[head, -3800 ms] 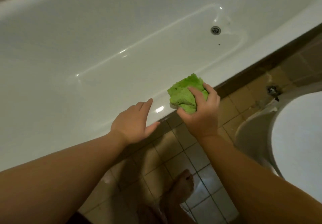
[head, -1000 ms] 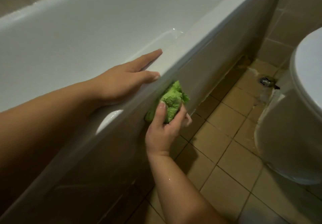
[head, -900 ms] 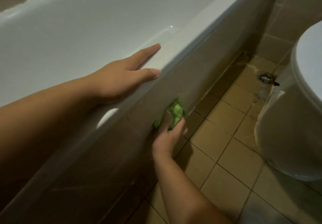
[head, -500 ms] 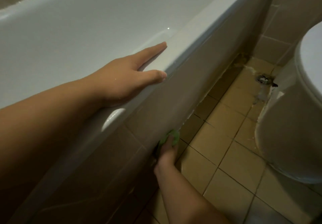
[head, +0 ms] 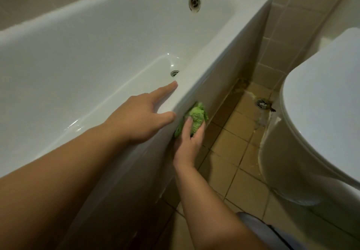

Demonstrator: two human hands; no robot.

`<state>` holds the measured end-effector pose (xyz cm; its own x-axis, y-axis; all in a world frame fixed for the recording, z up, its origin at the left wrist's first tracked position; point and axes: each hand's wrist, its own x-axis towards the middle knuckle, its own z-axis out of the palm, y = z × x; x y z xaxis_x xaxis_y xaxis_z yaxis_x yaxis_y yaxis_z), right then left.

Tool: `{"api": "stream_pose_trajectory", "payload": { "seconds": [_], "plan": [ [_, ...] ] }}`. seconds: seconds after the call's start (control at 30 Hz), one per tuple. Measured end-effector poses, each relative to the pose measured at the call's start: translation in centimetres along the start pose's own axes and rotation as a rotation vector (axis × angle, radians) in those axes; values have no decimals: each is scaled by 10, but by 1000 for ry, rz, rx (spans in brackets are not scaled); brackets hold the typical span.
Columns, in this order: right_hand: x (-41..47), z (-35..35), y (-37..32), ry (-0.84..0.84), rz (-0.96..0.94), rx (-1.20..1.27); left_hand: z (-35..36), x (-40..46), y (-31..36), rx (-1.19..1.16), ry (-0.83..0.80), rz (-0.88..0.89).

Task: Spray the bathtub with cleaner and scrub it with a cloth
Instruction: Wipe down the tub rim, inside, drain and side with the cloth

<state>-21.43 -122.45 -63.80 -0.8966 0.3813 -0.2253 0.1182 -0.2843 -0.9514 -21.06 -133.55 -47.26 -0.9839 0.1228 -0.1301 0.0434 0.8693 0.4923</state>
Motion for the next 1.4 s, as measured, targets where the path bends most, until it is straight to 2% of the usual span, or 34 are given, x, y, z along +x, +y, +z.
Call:
{"api": "stream_pose_trajectory", "payload": {
  "seconds": [0.1,0.2,0.3,0.37,0.47,0.57,0.67,0.8,0.9,1.0,1.07,1.17,1.3,1.4],
  "plan": [
    [14,1,38,75,205,11,0,6,3,-49,24,-9],
    [19,-4,79,126,304,72,3,11,3,-71,44,-28],
    [35,-18,121,108,430,60,5,17,3,-115,36,-24],
    [49,-26,142,29,515,0,5,22,2,-138,43,-24],
    [72,-33,157,0,523,-49,5,30,6,-143,37,-30],
    [83,-32,140,97,533,-3,4,38,17,-142,12,-67],
    [86,-23,101,126,407,0,2,47,27,-138,1,-106],
    [80,-11,12,11,191,-7,1,60,35,-120,-12,-105],
    [75,-1,-46,-51,-171,-64,0,68,39,-131,-20,-99],
    [84,2,-56,9,-427,-130,0,75,41,-128,-14,-86],
    [94,-5,-32,-9,-457,-160,0,79,42,-120,-16,-84],
    [109,-18,22,-35,-110,-177,2,84,44,-123,-10,-90],
    [128,-39,122,28,419,-29,3,93,46,-112,-6,-70],
    [129,-53,186,-39,580,-7,6,100,46,-98,-24,-70]
  ]
}}
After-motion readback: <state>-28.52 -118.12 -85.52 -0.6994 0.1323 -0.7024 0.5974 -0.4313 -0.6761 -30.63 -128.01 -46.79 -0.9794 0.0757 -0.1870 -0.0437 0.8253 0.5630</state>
